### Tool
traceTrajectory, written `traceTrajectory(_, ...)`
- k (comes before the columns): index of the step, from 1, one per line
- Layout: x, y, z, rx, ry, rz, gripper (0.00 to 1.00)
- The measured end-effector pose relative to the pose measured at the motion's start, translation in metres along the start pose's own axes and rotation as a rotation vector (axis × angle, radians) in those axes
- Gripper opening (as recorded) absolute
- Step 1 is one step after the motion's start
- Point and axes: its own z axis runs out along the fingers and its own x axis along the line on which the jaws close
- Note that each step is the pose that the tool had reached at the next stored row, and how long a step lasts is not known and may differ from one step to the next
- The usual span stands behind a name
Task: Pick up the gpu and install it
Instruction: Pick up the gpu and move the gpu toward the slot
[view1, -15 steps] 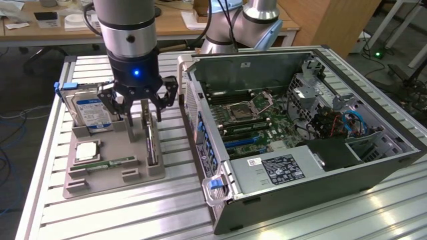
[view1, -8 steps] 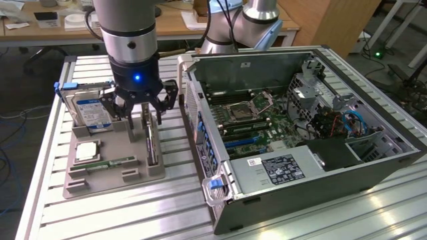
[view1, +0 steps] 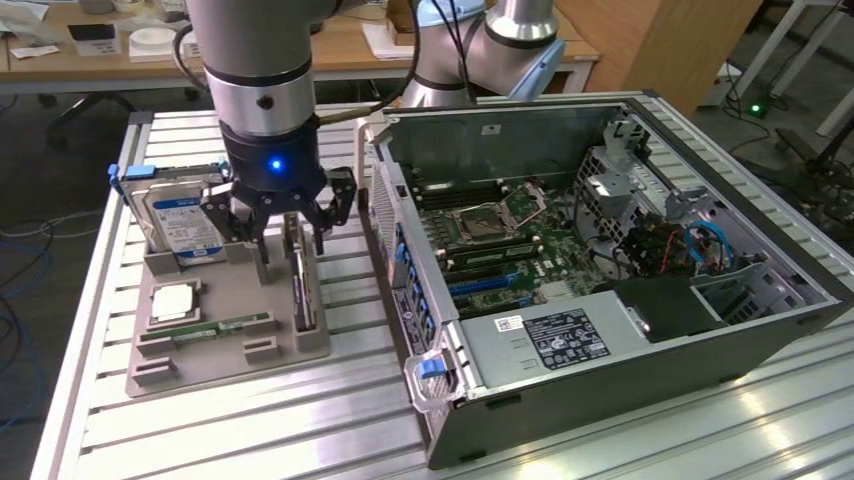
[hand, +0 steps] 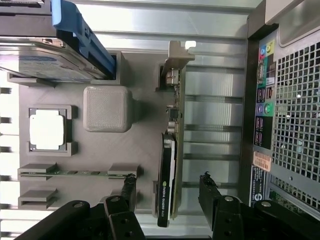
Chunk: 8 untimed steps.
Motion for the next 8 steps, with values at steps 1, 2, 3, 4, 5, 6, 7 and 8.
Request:
traceTrajectory(1, 0.0000, 0.0000, 0.0009, 0.0000, 0.0000, 0.000, 0.62)
traceTrajectory(2, 0.0000, 0.0000, 0.0016, 0.0001, 0.0001, 0.000, 0.62)
traceTrajectory(3, 0.0000, 0.0000, 0.0023, 0.0002, 0.0001, 0.000, 0.62)
traceTrajectory(4, 0.0000, 0.0001, 0.0030, 0.0003, 0.0001, 0.000, 0.62)
traceTrajectory(5, 0.0001, 0.0003, 0.0038, 0.0005, 0.0001, 0.000, 0.62)
traceTrajectory(6, 0.0001, 0.0006, 0.0045, 0.0012, 0.0002, 0.000, 0.62)
traceTrajectory(7, 0.0001, 0.0009, 0.0052, 0.0023, 0.0002, 0.000, 0.62)
traceTrajectory(8, 0.0000, 0.0012, 0.0059, 0.0033, 0.0002, 0.000, 0.62)
